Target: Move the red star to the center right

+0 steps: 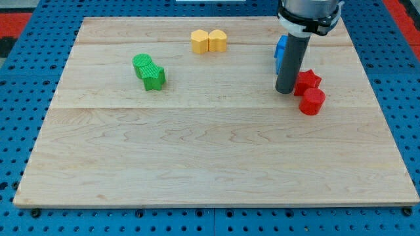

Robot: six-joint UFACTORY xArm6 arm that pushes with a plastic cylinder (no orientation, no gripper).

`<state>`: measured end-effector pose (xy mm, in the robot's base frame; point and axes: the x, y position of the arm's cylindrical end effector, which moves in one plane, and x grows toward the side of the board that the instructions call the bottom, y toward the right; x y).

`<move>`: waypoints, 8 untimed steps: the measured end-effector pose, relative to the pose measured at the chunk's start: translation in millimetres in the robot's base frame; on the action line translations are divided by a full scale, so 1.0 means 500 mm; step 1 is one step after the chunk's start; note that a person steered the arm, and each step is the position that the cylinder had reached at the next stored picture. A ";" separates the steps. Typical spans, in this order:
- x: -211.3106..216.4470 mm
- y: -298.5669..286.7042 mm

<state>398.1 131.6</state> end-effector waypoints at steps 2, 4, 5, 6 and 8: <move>-0.027 0.000; 0.000 0.000; 0.010 0.000; 0.010 0.000; 0.009 0.102</move>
<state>402.8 182.7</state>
